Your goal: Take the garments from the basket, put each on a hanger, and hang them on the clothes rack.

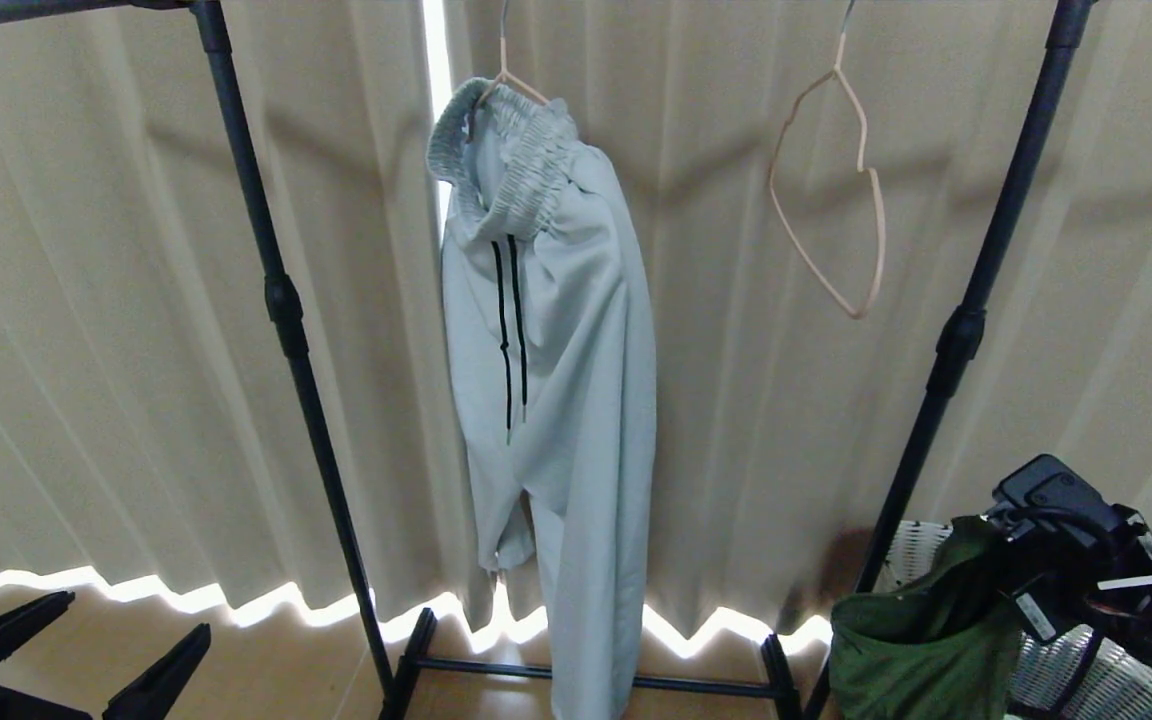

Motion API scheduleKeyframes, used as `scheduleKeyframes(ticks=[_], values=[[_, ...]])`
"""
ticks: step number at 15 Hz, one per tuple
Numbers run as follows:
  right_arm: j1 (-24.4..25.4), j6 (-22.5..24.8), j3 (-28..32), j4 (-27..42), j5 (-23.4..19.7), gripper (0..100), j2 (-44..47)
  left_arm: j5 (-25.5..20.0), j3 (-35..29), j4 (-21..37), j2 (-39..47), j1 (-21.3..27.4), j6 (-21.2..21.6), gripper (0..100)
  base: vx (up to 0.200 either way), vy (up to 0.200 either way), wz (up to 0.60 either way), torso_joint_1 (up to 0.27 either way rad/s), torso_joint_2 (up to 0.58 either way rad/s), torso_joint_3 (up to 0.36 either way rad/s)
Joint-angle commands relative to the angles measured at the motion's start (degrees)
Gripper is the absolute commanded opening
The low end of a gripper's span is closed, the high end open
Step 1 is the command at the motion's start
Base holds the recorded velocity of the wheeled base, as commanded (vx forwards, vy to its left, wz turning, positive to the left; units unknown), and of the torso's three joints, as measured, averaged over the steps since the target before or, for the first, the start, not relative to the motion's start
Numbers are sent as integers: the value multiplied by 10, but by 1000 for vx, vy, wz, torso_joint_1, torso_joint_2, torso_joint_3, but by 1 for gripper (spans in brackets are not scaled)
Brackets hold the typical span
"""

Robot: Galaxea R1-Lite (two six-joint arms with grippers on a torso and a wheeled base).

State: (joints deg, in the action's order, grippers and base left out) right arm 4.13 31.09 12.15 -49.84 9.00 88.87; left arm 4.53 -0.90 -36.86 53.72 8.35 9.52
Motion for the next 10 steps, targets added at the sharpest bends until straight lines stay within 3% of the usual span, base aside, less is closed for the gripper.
scheduleKeyframes(ticks=[1, 6, 10], values=[[26, -13, 4, -3, 0, 0, -20, 0, 1, 0, -10, 8, 1, 100, 0, 0, 0, 0, 0, 0], [33, -11, 3, -3, 2, 0, -27, 0, 9, 0, -25, 50, -7, 100, 0, 0, 0, 0, 0, 0], [33, -10, 2, -3, 3, 0, -26, 0, 7, 0, -28, 50, -8, 100, -200, 0, 0, 2, 7, 2]])
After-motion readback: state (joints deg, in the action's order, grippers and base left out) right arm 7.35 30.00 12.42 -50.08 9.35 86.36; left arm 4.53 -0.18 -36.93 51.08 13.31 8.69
